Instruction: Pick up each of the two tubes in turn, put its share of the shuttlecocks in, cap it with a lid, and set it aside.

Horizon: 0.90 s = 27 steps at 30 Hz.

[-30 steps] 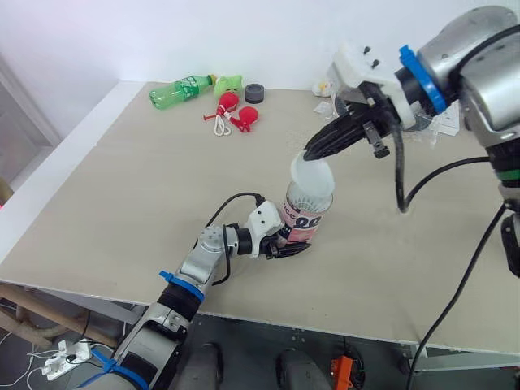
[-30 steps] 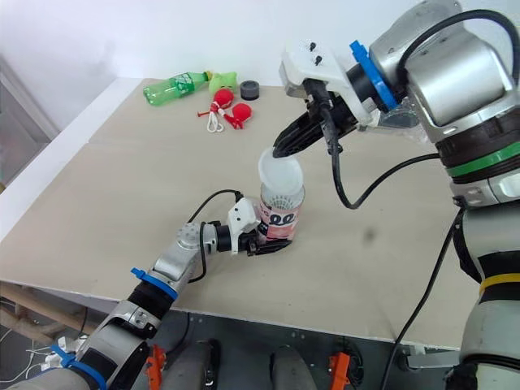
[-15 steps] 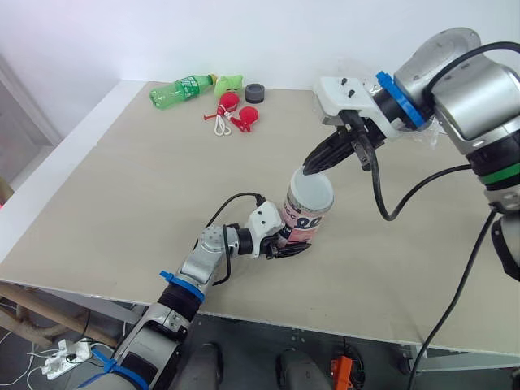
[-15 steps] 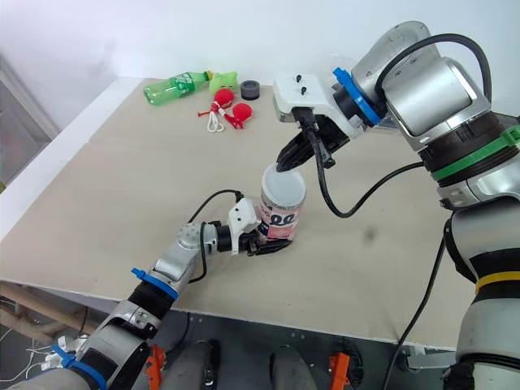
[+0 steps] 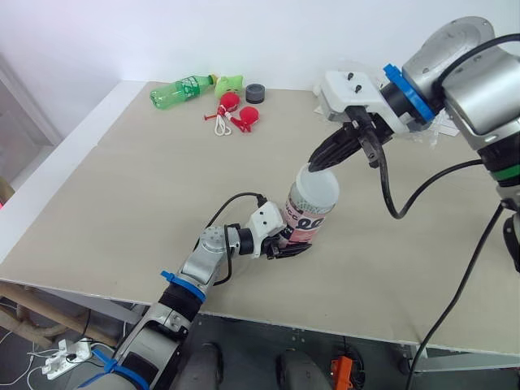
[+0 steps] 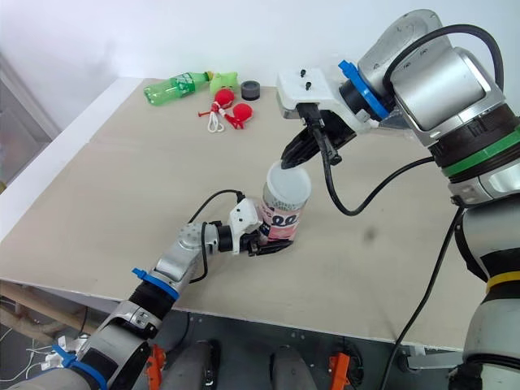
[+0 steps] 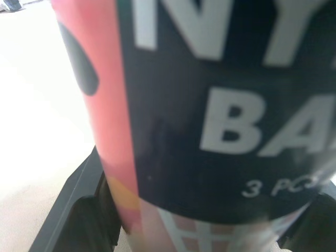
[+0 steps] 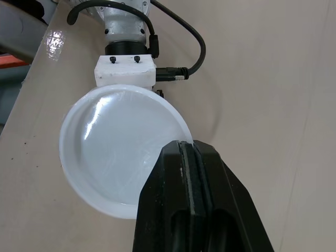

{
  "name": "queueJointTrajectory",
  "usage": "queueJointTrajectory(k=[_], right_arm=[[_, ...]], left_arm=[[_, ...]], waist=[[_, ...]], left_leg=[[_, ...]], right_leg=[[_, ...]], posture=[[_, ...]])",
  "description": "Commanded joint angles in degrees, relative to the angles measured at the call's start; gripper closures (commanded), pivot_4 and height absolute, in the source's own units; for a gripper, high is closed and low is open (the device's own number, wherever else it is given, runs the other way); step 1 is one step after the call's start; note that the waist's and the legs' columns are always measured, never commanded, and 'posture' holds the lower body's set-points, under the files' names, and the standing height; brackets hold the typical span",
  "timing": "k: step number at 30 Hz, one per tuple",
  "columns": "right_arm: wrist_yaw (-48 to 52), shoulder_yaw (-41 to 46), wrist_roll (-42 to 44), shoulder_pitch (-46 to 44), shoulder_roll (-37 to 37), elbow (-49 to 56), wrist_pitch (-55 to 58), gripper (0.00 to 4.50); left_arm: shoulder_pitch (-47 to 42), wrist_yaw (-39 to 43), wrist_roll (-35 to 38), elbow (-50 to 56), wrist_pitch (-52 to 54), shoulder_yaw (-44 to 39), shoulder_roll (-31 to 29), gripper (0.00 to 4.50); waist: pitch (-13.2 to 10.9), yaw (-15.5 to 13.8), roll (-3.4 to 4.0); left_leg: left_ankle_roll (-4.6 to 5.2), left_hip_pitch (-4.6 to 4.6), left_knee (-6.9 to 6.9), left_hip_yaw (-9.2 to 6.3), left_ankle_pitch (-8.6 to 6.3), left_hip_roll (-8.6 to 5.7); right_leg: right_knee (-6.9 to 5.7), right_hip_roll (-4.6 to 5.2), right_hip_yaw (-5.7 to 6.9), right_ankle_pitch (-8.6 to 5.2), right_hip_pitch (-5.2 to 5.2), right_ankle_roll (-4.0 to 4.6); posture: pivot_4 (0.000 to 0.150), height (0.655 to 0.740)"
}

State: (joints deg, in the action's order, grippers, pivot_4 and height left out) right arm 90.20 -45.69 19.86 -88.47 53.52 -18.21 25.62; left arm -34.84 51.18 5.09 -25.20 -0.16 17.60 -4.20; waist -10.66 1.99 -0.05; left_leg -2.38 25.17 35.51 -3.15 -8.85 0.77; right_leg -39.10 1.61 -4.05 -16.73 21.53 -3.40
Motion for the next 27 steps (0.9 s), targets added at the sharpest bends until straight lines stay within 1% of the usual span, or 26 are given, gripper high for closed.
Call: queueJointTrajectory(k=[1,10,27], right_arm=[[2.3,-0.1,-0.9,-0.2,0.8,0.8,-1.5,4.42],[2.3,-1.7,-1.5,1.5,1.0,2.0,-2.5,4.42],[2.3,2.8,-1.0,1.6,-1.8,3.6,-1.1,4.42]], left_arm=[[-0.2,-0.4,-1.3,-0.8,0.2,0.7,-0.2,1.53],[-0.1,-0.5,-1.5,-0.7,0.6,0.9,-0.2,1.53],[0.1,-0.7,-1.4,-0.5,0.8,1.3,-0.1,1.53]], waist=[[0.0,0.0,0.0],[0.0,0.0,0.0],[0.0,0.0,0.01]], left_leg=[[0.0,0.0,0.0,0.0,0.0,0.0],[0.0,-0.01,0.01,-0.01,0.01,0.0],[-0.03,-0.04,0.04,-0.07,0.03,0.0]], right_leg=[[0.0,0.0,0.0,0.0,0.0,0.0],[0.0,0.0,0.01,0.0,-0.03,0.0],[0.0,0.0,0.07,0.01,-0.1,0.02]], posture=[[0.15,0.74],[0.15,0.74],[0.15,0.74]])
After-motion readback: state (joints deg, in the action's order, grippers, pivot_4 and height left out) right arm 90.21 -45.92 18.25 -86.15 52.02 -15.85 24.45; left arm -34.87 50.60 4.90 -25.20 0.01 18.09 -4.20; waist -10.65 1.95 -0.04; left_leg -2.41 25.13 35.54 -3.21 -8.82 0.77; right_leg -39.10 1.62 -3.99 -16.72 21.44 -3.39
